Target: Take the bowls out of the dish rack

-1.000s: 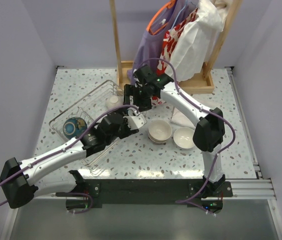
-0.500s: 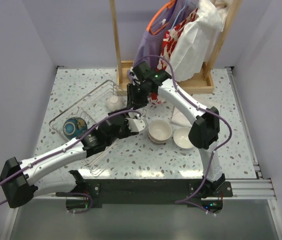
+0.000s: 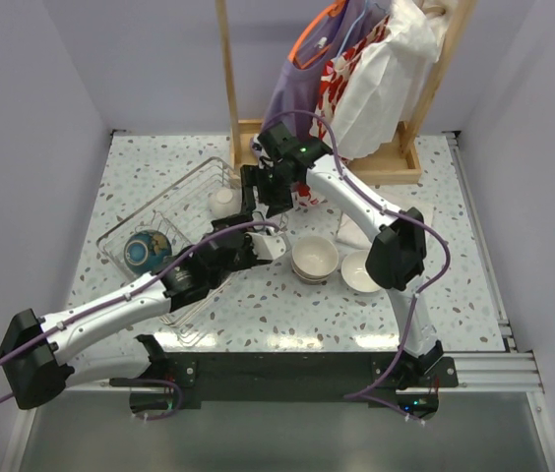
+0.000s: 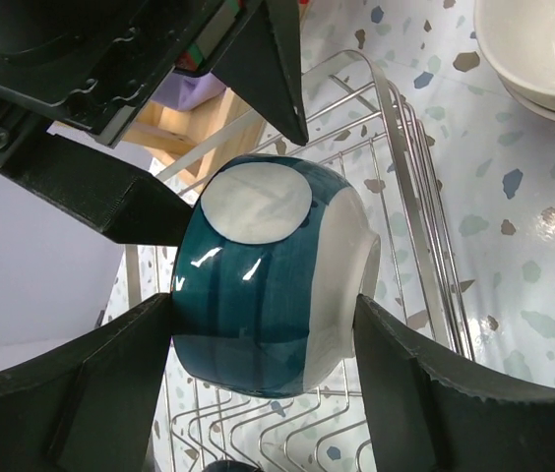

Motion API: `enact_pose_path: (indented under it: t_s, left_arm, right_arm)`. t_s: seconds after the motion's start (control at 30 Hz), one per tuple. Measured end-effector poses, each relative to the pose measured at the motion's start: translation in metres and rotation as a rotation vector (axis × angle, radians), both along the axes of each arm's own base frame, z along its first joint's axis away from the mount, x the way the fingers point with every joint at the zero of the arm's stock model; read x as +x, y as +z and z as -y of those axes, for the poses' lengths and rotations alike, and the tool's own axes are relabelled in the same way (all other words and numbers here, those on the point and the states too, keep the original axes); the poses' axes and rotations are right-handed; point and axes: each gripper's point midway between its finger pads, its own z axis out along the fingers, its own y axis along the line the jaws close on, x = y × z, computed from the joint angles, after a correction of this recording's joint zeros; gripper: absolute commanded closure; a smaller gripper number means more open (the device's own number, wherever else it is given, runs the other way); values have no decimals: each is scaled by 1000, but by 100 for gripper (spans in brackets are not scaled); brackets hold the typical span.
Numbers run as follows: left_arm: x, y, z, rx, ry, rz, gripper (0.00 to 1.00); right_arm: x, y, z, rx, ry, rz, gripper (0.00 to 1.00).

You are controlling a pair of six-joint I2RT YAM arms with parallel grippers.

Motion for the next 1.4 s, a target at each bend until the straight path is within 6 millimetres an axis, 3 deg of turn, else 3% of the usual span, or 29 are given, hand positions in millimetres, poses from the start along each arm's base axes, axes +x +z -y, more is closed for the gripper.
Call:
enact_pose_path:
  t_s: [0.37,0.57,0.87,1.0,1.17,1.3,1.4]
  left_arm:
    - [-7,5,-10,-81,29,27,71]
    - [-8,-3,-11,-92,28,35,72]
    - [-7,-5,-12,-133,62,29,76]
    - [-5,-4,-19,-167,120,35,76]
    - [1,-13,-36,-190,240,22,76]
    - [6,-33,-51,-188,345,-45,76]
    - [9,-45,-58,-171,412,-102,77]
  right_arm:
    - [-1,3,-4,27,3,-14,27]
    - [-6,-2,-4,31,16,-39,27]
    - [5,-3,6,4,-33,-5,13]
    - [17,16,19,0,-89,57,13]
    - [33,66,44,34,-177,199,12]
    - [33,99,67,59,-233,293,12]
    - [28,109,78,65,-254,332,12]
